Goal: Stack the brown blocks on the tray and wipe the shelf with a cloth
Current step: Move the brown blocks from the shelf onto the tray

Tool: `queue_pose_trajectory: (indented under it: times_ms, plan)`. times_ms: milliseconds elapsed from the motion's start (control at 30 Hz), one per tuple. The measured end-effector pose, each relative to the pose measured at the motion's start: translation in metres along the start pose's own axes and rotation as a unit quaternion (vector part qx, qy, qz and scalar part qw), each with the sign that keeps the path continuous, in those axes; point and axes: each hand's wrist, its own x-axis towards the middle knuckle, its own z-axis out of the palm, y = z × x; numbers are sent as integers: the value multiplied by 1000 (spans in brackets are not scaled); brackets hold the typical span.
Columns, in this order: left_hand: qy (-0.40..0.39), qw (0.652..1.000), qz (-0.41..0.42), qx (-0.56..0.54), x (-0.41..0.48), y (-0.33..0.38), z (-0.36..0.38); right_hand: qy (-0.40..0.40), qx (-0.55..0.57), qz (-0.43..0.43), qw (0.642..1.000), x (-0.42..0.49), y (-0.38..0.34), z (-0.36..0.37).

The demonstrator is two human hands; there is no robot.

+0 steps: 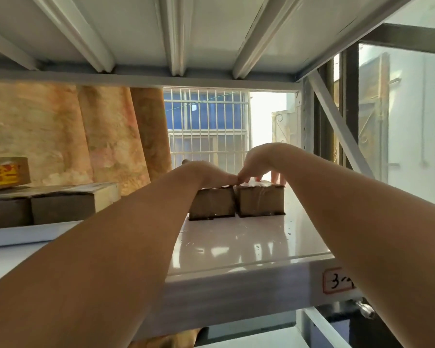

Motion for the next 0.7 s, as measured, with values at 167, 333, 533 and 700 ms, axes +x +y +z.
queue_pose_trajectory:
  times_ms: [167,333,533,700]
  plan:
    - [103,989,-20,-109,8,-16,-3,40,21,29,999,19,-2,12]
    - [139,979,-6,-148,10,-25,-4,-49,78,58,994,22,5,15]
    - [155,974,14,-167,10,-19,-3,160,144,88,973,44,-3,14]
    - [204,960,30,-191,14,-21,-4,297,199,108,928,57,-14,20]
